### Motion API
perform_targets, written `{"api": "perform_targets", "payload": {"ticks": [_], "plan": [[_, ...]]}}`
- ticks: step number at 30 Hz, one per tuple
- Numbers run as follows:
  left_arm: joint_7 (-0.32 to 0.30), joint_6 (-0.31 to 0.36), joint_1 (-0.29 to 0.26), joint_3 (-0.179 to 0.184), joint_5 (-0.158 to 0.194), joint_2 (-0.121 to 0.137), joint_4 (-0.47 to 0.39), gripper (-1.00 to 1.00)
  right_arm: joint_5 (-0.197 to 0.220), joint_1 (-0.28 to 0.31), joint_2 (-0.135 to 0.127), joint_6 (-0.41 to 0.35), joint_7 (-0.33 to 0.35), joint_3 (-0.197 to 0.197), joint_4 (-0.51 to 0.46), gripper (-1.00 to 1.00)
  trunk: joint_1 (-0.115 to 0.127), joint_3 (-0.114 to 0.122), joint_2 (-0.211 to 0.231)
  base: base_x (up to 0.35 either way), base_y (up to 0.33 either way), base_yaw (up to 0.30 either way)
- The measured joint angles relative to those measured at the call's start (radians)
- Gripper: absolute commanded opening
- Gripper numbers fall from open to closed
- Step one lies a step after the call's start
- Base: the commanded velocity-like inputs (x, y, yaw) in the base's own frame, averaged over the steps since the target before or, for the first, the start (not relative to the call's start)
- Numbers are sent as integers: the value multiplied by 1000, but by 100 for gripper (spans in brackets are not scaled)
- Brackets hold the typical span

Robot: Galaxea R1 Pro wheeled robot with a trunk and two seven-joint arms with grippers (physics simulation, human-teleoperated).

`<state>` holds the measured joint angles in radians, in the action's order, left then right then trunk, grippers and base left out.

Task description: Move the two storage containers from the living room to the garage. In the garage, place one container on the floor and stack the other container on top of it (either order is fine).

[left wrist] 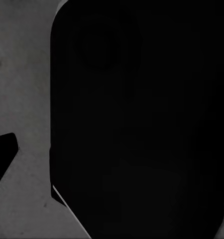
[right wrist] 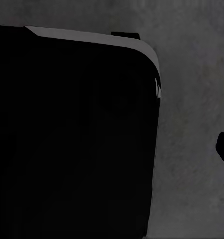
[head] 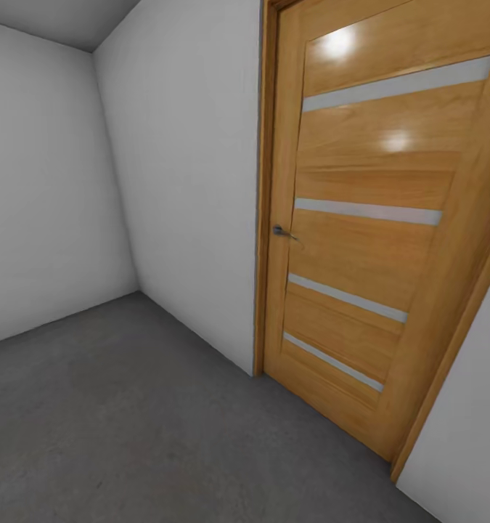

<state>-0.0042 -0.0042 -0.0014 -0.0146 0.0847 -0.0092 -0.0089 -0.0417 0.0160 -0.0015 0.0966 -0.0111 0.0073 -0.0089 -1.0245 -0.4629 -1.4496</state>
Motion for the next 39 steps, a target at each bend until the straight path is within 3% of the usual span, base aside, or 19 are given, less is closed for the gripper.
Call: {"api": "perform_targets", "payload": {"ticks": [22,39], "plan": [[0,0,0,0,0,0,0,100,0,0,0,0,0,0,0,100,0,0,0,319,116,-247],[0,-1,0,0,0,-1,-1,100,0,0,-1,0,0,0,0,100,-1,0,0,27,18,-247]]}}
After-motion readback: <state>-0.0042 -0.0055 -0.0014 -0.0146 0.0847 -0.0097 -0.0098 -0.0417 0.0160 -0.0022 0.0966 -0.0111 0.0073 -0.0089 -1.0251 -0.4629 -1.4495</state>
